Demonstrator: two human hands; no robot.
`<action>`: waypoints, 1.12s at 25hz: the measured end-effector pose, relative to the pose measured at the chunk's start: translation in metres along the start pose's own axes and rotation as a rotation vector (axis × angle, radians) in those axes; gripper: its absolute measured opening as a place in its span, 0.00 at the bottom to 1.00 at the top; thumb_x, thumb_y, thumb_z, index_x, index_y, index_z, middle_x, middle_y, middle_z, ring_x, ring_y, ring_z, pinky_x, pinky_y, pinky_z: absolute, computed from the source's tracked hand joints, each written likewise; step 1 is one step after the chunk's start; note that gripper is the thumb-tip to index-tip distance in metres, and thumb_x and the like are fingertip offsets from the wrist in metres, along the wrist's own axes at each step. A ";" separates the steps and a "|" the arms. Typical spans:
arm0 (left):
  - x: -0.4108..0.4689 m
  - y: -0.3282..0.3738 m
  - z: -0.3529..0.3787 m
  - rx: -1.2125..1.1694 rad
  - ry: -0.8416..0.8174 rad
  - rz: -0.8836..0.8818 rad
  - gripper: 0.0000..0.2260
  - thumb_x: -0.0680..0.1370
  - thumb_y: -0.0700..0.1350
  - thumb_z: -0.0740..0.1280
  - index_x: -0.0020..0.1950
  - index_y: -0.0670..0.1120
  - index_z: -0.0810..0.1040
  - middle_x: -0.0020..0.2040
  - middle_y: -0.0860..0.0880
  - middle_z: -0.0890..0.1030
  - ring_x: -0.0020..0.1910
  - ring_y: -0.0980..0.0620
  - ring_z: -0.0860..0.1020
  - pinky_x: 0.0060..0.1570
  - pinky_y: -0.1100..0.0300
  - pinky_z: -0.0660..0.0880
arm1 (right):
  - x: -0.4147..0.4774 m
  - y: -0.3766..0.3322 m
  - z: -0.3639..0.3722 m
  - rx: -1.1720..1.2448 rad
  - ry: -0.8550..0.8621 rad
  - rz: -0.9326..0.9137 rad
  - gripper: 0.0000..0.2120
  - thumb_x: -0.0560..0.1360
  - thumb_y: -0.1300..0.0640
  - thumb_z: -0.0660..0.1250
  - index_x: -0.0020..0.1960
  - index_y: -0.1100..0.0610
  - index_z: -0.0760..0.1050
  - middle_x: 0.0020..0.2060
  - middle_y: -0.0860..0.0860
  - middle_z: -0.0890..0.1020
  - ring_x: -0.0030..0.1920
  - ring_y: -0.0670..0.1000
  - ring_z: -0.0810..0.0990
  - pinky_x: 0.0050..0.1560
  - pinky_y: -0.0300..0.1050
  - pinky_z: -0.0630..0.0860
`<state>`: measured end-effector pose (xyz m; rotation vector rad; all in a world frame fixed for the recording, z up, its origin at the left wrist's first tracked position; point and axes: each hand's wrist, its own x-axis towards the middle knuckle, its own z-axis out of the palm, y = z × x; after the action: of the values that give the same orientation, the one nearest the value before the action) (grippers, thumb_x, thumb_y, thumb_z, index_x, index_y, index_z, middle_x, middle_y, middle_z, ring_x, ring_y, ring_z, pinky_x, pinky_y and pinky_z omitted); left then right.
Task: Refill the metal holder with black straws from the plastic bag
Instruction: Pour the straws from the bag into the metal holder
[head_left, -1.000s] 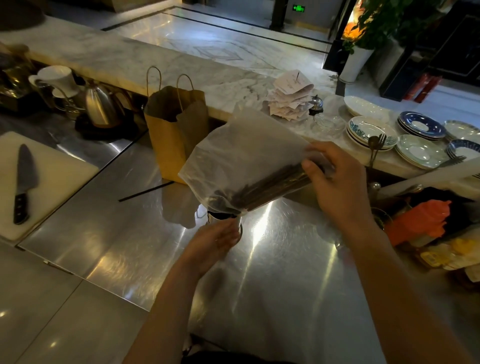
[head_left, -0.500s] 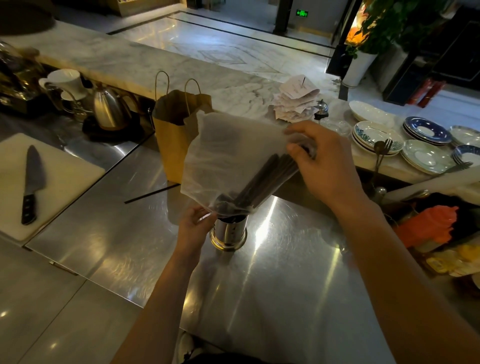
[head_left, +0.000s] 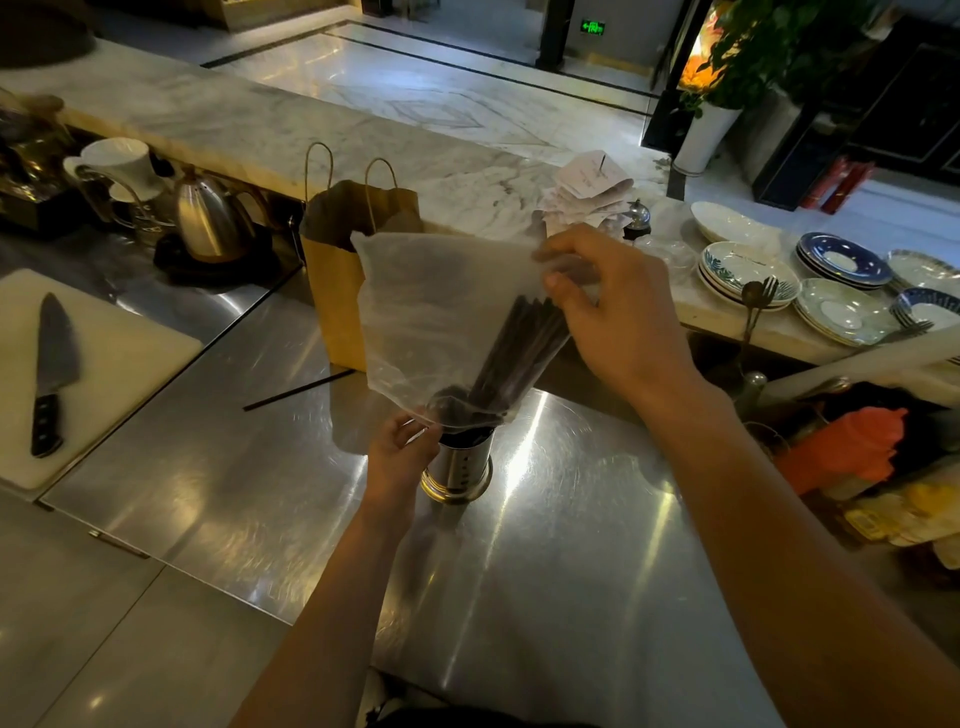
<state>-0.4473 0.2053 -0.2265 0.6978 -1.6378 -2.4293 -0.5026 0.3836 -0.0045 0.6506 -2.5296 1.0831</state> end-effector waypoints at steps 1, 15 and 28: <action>0.000 0.000 0.000 -0.017 0.001 -0.003 0.18 0.71 0.42 0.73 0.60 0.44 0.77 0.59 0.44 0.82 0.61 0.45 0.79 0.53 0.55 0.75 | -0.001 -0.001 0.000 0.000 0.001 0.001 0.09 0.78 0.61 0.66 0.56 0.52 0.78 0.47 0.46 0.82 0.45 0.37 0.79 0.44 0.22 0.71; 0.001 -0.003 0.005 0.042 0.012 0.045 0.18 0.69 0.40 0.73 0.59 0.42 0.79 0.57 0.42 0.82 0.59 0.44 0.79 0.60 0.45 0.73 | 0.006 -0.011 0.001 0.018 0.031 -0.013 0.08 0.78 0.60 0.66 0.55 0.53 0.79 0.47 0.43 0.80 0.44 0.32 0.75 0.44 0.18 0.68; -0.011 0.007 0.024 0.231 0.089 0.105 0.04 0.77 0.44 0.70 0.50 0.52 0.82 0.53 0.47 0.84 0.53 0.49 0.81 0.50 0.59 0.77 | 0.012 -0.010 0.007 0.066 0.054 -0.025 0.07 0.78 0.60 0.65 0.55 0.53 0.79 0.47 0.46 0.82 0.45 0.39 0.81 0.46 0.26 0.75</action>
<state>-0.4493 0.2269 -0.2090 0.7201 -1.8866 -2.1278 -0.5085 0.3690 0.0020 0.6602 -2.4428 1.1644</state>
